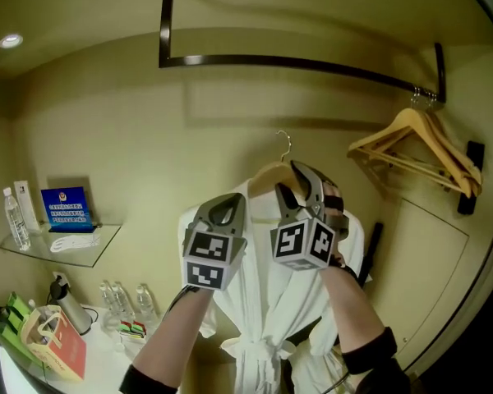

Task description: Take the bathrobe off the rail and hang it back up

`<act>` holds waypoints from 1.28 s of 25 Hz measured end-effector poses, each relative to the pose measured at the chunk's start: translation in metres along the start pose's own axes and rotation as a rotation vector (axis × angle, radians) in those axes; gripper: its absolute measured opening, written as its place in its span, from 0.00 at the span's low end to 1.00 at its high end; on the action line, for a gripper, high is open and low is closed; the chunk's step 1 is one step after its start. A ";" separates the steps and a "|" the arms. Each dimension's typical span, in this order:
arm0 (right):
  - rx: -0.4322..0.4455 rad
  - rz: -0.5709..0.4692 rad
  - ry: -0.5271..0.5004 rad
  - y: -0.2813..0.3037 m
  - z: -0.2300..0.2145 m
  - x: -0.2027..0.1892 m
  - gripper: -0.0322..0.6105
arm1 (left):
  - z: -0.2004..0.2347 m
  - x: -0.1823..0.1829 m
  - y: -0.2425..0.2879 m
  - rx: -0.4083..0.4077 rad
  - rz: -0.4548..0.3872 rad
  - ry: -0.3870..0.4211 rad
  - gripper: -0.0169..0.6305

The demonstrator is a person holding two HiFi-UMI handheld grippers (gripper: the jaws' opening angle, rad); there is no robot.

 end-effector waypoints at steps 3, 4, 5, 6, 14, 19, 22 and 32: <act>-0.027 -0.001 -0.004 0.016 -0.023 0.003 0.40 | 0.005 0.019 0.011 -0.004 -0.010 0.016 0.03; -0.036 -0.001 -0.004 0.021 -0.031 0.005 0.40 | 0.008 0.025 0.015 -0.004 -0.012 0.019 0.03; -0.043 0.000 -0.005 0.027 -0.038 0.006 0.40 | 0.011 0.031 0.018 -0.002 -0.015 0.020 0.03; -0.049 -0.001 -0.006 0.032 -0.046 0.008 0.40 | 0.013 0.036 0.021 -0.001 -0.019 0.019 0.03; -0.098 -0.016 -0.013 0.069 -0.101 0.026 0.40 | 0.025 0.070 0.039 0.005 -0.057 0.028 0.03; -0.090 -0.032 -0.023 0.065 -0.094 0.025 0.40 | 0.029 0.083 0.043 0.004 -0.080 0.037 0.03; -0.102 -0.044 -0.031 0.062 -0.096 0.029 0.40 | 0.030 0.086 0.044 0.005 -0.086 0.040 0.03; -0.130 -0.044 -0.034 0.070 -0.124 0.044 0.40 | 0.032 0.114 0.041 0.013 -0.127 0.083 0.03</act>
Point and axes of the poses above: the fingertips, and each gripper's own axes: y forward along the fingers, z to its left, x out of its top, the point moved 6 cm from there along -y, backward along the fingers, and after that the axes turned 12 degrees about -y, right-handed, at the moved point
